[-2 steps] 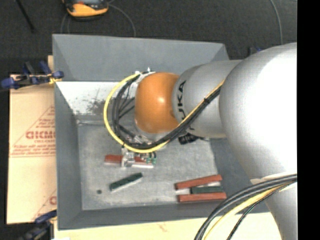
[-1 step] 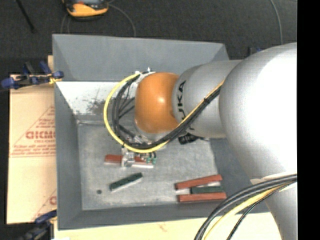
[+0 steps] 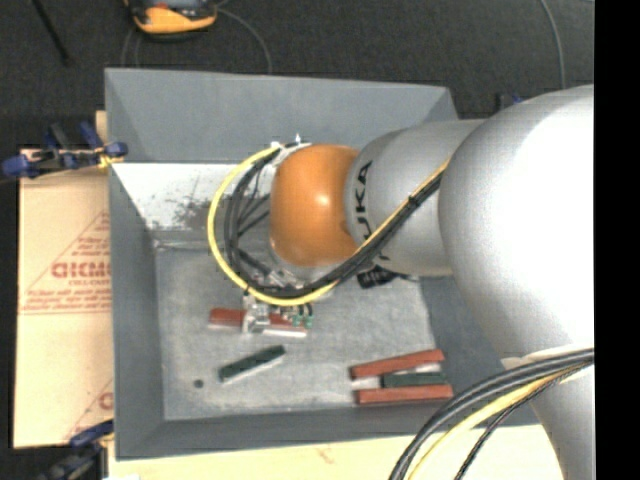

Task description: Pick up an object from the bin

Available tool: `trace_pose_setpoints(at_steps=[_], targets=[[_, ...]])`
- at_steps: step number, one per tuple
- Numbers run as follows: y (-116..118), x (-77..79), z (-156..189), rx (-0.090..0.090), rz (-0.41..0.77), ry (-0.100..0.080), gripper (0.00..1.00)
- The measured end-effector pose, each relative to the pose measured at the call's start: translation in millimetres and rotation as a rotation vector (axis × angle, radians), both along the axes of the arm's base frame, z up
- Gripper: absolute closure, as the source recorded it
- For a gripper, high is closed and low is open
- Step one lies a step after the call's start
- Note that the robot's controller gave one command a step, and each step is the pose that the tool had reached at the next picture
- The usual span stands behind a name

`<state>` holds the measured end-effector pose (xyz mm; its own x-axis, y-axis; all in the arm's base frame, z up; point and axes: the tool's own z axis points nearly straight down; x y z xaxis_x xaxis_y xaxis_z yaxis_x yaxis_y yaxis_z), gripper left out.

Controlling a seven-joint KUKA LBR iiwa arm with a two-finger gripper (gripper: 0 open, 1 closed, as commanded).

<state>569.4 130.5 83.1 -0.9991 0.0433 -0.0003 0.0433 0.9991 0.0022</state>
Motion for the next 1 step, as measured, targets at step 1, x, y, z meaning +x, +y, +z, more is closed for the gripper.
trace_pose_setpoints(at_steps=[1], targets=[[-0.2,-0.9,4.0,0.001,-0.001,-0.003,1.00]])
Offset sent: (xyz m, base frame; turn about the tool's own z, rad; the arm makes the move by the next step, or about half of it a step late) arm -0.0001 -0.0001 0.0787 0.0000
